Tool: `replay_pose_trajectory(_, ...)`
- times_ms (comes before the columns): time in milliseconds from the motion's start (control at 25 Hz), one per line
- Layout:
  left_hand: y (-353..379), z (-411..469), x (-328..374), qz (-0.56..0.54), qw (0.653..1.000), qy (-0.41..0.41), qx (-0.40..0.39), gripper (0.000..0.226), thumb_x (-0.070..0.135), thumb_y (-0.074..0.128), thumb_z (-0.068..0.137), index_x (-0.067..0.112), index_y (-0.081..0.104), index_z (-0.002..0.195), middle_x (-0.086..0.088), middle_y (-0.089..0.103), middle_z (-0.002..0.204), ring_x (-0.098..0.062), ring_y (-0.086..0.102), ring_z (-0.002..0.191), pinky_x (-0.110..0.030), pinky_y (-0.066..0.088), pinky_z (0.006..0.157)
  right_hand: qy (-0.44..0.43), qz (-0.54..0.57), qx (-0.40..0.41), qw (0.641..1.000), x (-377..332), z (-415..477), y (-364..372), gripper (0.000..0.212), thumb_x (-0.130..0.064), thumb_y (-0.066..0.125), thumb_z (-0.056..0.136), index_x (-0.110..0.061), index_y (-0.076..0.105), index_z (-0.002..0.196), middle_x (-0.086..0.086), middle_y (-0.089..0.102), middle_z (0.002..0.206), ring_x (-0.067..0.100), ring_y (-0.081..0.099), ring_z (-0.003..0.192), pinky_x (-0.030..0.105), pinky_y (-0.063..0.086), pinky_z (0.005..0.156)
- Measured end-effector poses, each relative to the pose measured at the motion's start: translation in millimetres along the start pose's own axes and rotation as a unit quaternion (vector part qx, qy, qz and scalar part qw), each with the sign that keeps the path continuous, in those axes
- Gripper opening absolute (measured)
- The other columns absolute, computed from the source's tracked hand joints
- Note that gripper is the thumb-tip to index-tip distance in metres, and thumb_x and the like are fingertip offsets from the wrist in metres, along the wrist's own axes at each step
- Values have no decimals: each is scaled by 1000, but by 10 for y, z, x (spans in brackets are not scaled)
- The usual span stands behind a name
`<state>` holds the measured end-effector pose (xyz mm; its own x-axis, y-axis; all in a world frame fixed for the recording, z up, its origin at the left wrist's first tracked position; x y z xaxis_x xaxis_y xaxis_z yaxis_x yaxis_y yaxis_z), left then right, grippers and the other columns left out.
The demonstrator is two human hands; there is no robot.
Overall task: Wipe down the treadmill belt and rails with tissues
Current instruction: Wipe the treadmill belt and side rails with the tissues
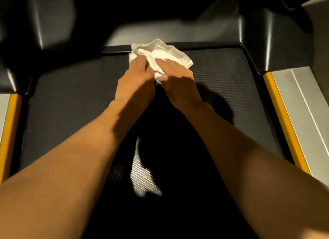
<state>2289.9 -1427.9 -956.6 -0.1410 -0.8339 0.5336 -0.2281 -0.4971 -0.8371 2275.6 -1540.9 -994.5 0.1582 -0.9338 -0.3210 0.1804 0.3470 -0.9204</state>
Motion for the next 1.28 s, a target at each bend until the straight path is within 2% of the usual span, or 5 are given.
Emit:
replay_pose_trajectory(160,178,180,42,89,991,-39,-95,26,19,49,95,13,48,119,-4,52,89,-17,47,68,-30,35,68,53,-53,-39,996,278,-143,-139,42,-32,38,95,-12,61,123,14,67,112,33,63,100,39,48,88)
replay_pose_trajectory(360,47,198,187,121,992,7,-47,37,19,40,99,8,41,135,-16,46,134,-36,48,118,-43,39,97,101,-27,20,994,-24,41,-104,53,-32,37,89,-11,48,136,16,59,126,37,55,114,49,45,94)
replay_pose_trajectory(640,600,230,556,173,972,70,-143,39,35,46,97,17,47,132,-10,52,130,-27,53,109,-35,41,85,148,-85,-31,985,558,-431,-392,34,-30,48,96,-13,55,125,9,63,114,26,59,104,30,40,82)
replay_pose_trajectory(840,581,374,672,141,989,33,-10,35,23,42,97,14,48,130,-10,51,120,-30,51,105,-35,36,76,99,-69,15,993,590,-165,-325,47,-29,43,90,-13,52,134,11,61,125,29,58,112,37,45,94)
replay_pose_trajectory(1280,715,446,1005,169,978,96,-75,44,23,34,102,5,36,142,-16,38,144,-32,42,127,-36,37,99,126,0,-11,992,943,-286,-503,47,-23,35,97,-15,41,143,11,46,144,27,44,131,23,26,108)
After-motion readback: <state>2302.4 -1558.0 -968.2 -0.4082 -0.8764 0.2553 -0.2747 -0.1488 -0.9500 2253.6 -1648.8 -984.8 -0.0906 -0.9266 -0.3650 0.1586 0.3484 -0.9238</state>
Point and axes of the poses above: each hand's wrist, its own z-axis towards the middle knuckle, its own y-axis out of the palm, x = y × z, the point moved 5 cm from there along z, towards the middle knuckle
